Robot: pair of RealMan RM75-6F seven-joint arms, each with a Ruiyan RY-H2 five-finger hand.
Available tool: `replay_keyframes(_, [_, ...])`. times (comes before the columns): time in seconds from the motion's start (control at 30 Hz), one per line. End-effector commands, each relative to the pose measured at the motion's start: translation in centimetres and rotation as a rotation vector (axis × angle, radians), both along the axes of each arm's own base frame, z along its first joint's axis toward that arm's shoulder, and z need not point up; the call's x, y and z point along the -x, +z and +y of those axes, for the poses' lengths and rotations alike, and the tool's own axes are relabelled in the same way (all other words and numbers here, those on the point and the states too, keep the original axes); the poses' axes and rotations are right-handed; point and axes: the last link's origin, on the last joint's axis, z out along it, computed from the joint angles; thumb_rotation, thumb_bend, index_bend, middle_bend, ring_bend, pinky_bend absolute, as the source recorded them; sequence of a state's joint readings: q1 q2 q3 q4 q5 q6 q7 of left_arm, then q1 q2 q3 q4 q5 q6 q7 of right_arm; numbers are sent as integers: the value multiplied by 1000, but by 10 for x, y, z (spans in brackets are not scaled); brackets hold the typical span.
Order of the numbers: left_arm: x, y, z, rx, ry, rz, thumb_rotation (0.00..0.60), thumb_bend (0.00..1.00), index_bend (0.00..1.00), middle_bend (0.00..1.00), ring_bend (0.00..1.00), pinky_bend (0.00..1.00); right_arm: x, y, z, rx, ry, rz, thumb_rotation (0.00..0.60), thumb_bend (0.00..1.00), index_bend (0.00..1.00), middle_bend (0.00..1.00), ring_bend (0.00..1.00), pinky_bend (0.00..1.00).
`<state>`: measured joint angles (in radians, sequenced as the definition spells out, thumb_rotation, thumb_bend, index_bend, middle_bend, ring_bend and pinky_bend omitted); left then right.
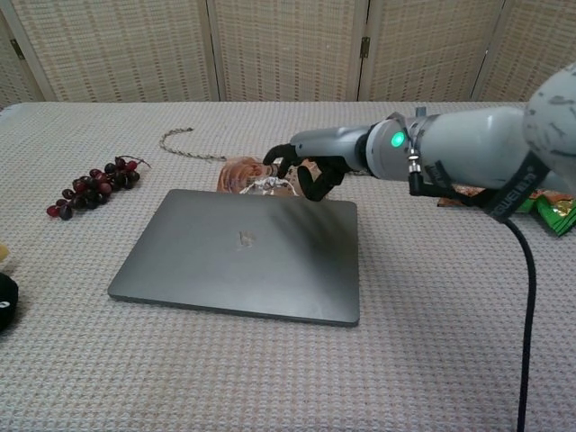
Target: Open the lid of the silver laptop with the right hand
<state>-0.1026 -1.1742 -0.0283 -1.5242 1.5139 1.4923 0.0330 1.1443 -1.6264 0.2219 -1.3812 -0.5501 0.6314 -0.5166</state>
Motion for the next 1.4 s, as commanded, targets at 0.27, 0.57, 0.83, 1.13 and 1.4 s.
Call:
replay_keyframes(0.27, [6,1,0,0,16,-7,600,599,146,131,117,0,-25,-42,-12,-11,0,115,600,980,0,168,28,0])
replay_keyframes(0.57, [10,-1,1,5,28,-10,600,599,146,131,117,0,-32,-49,-14,-33,0,102,600,981,0,168,21,0])
replay_keyframes(0.83, [11,-3,2,14,29,-9,600,600,146,131,117,0,-33,-48,1,-100,54,81,600,981,0,168,17,0])
replay_keyframes(1.13, [8,-5,1,23,25,-6,600,600,146,131,117,0,-28,-44,27,-147,137,81,600,981,0,167,18,0])
replay_keyframes(1.4, [8,-2,0,12,21,-10,600,600,146,131,117,0,-14,-7,36,11,245,43,600,980,0,101,24,0])
